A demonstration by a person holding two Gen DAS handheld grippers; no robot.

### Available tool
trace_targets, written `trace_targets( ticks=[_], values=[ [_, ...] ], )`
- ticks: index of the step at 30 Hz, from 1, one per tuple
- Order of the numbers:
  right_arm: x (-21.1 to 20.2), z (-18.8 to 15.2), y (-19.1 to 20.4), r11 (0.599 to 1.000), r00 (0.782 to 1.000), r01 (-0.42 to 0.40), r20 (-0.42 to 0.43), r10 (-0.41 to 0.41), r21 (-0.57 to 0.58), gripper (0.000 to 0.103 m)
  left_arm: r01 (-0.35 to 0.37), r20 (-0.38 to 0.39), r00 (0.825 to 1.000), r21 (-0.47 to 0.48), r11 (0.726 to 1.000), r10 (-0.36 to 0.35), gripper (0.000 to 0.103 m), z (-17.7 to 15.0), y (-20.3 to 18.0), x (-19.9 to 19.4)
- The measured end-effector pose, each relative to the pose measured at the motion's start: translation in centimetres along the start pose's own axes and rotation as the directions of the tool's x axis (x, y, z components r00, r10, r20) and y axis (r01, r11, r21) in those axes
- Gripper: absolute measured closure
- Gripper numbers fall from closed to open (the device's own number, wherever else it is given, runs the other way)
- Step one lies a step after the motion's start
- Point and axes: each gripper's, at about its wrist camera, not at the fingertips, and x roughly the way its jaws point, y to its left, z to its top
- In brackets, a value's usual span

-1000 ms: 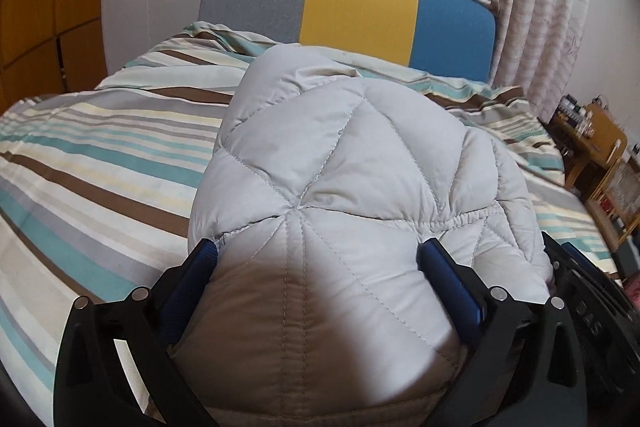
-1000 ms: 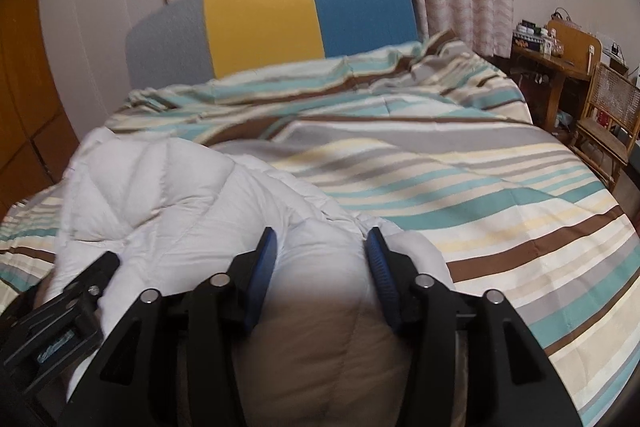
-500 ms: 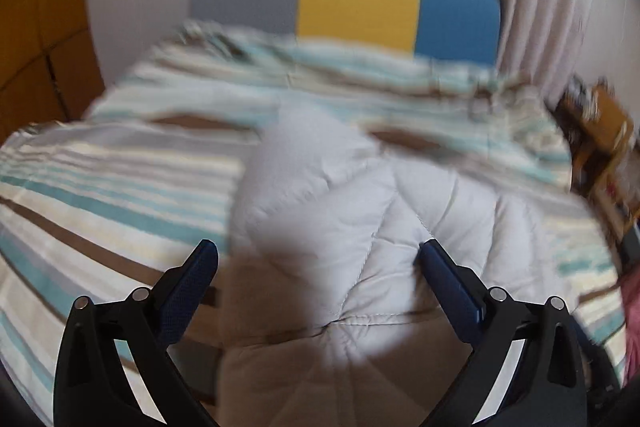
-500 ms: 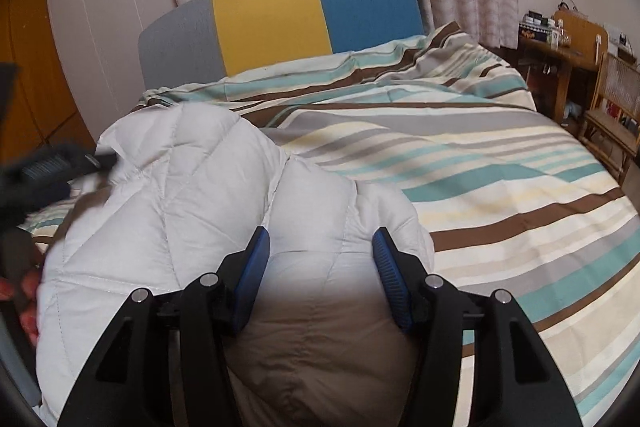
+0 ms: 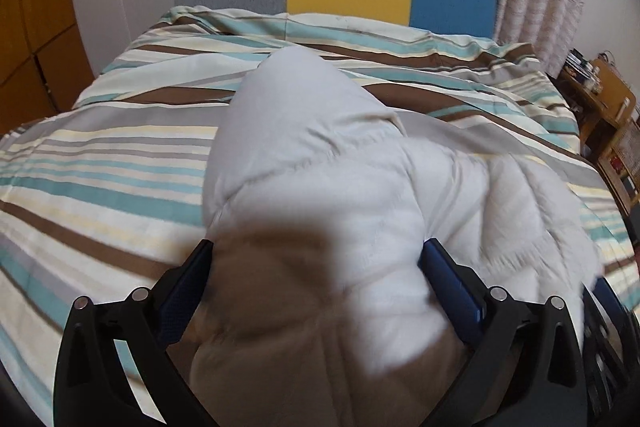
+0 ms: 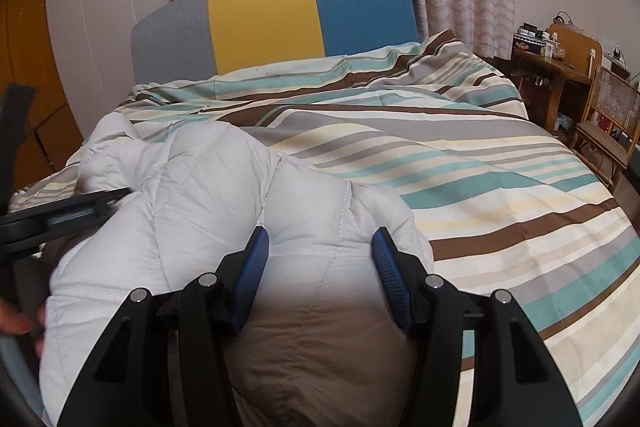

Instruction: Fold large clothes

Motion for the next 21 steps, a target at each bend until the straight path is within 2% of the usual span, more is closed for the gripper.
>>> trace_targets(
  ticks=[4,6,9,11,14,17,21],
  values=[
    [-0.4,0.1,-0.3,1.000,1.000,-0.015,0.011,0.015,0.018,0.048,0.089,0.025,0.996,-0.028,0.996,-0.088,0.003,-2.3,0.5,-4.0],
    [-0.7,0.2,-0.2,1.000,1.000,-0.014,-0.003,0.014,0.009,0.048,0.083,0.067,0.994,-0.017,0.996,-0.081,0.003,-3.8,0.5,-4.8],
    [-1.1,0.2,0.3,1.000,1.000,0.003,0.000,-0.003,-0.028,0.048,0.102,0.089,0.991,-0.024,0.995,-0.099,0.003,-4.9,0.9,-4.1],
    [-1.1,-0.1,0.2,1.000,1.000,0.001,0.007,-0.001,-0.017,0.048,0.127,0.061,0.990,-0.037,0.991,-0.124,0.003,-4.8,1.1,-2.9],
    [-1.0,0.1,0.4,1.000,1.000,0.012,-0.001,-0.012,-0.024,0.047,0.094,0.056,0.994,-0.012,0.995,-0.094,0.003,-4.7,0.6,-3.0],
    [-1.8,0.0,0.4,0.999,1.000,0.026,-0.004,-0.027,-0.029,0.039,0.088,0.062,0.994,0.009,0.996,-0.089,0.003,-4.7,0.5,-4.1],
    [-3.6,-0.4,0.1,0.999,0.999,0.048,0.006,-0.048,0.002,0.031,0.138,0.054,0.989,-0.029,0.990,-0.136,0.003,-5.4,2.1,-6.3]
  ],
)
